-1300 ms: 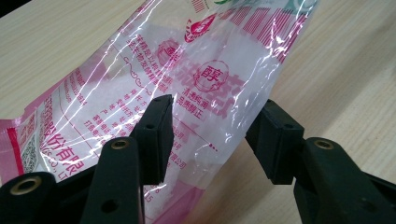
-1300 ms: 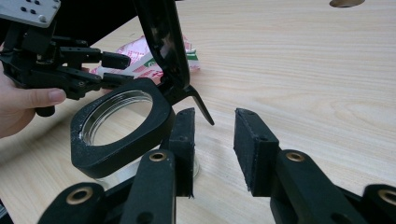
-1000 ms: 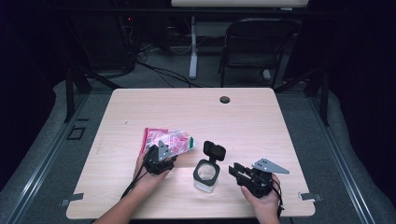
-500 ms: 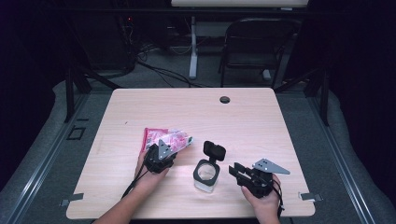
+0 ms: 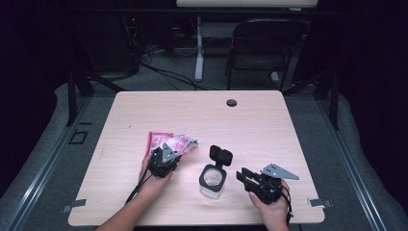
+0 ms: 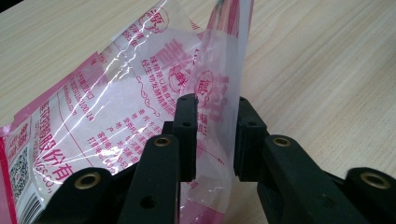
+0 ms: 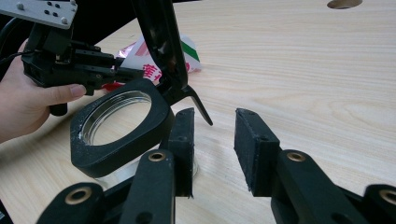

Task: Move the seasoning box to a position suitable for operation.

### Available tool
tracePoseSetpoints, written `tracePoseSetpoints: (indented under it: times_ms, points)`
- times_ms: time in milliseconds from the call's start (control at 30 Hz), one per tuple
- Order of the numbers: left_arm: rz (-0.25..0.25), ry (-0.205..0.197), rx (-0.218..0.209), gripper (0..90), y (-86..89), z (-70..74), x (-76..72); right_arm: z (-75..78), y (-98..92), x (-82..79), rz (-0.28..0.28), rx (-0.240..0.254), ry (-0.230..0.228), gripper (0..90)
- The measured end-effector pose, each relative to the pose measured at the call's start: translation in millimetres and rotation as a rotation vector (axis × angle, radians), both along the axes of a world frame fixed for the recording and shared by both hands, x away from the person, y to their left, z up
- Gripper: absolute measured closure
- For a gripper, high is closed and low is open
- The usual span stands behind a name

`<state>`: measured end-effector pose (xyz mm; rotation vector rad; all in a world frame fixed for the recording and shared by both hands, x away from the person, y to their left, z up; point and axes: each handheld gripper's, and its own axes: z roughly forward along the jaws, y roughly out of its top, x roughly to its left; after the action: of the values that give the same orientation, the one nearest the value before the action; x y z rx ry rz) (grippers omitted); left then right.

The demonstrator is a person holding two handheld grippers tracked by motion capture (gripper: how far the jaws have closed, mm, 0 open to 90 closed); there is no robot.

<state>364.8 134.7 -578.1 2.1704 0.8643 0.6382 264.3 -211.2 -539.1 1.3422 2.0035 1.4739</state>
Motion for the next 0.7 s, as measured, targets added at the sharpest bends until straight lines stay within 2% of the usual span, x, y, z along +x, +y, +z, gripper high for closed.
tracePoseSetpoints:
  times_ms: [467,700]
  points:
    - [0.0,0.0,0.011,82.2,0.7,-0.7,0.7,-0.8,0.4,0.5,0.001,-0.005,0.003,68.5]
    - [0.006,0.004,-0.006,85.3,2.3,-1.2,3.0,-0.8,-0.3,0.3,-0.002,-0.006,0.004,68.5]
